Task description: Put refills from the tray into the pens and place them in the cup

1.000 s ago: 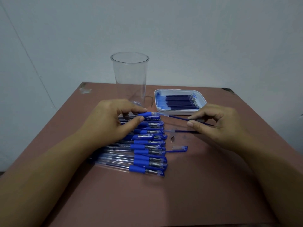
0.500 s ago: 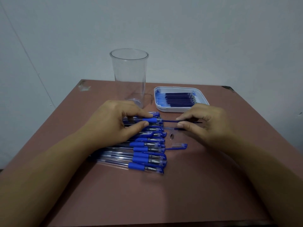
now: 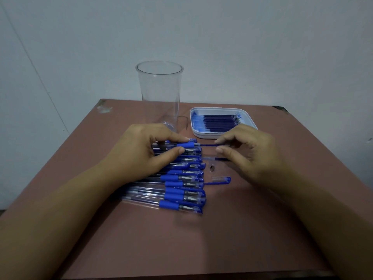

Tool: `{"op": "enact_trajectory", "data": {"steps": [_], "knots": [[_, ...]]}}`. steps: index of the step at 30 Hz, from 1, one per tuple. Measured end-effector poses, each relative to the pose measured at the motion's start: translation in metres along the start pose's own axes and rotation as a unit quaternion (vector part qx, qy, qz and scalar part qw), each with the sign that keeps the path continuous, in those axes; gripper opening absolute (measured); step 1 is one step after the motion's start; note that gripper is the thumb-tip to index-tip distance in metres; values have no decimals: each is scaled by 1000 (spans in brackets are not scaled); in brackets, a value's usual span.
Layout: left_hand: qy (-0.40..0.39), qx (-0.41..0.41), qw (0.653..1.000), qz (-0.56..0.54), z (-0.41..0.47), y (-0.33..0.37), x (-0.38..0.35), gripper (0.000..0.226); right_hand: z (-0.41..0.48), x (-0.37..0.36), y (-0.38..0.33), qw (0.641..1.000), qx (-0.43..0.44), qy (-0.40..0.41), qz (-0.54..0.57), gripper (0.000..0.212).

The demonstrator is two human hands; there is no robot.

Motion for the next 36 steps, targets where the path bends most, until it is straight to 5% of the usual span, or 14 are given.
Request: {"op": "enact_trajectory", "data": {"steps": [4,13,17,27,36], "knots": [[5,0,1000,-6,0,0,1,24,0,-4,-4,1000,10,-6,6,23],[2,-19,1000,-3,-1,6,-2,24,2,-15,-6,999,20,-35,-8,16],[9,-13,1000,1,0,3,2,23,1,-8,7,998,-41,-37,12,29],[6,-10,1000,14,0,1,2,23,-3,-26,24,978,-121,-171,-11,11],[5,-7,1000,12,0,1,1,23,1,1,7,993,-89,14,79,15]]}}
Point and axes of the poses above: each hand's wrist, its own z-axis towards the middle knuckle, its own x-axis out of the back of the hand, y = z × x, the point moved 8 cm from there along z, towards the middle knuckle, and after that the axes turned 11 degrees about z, right-handed, at the moved point
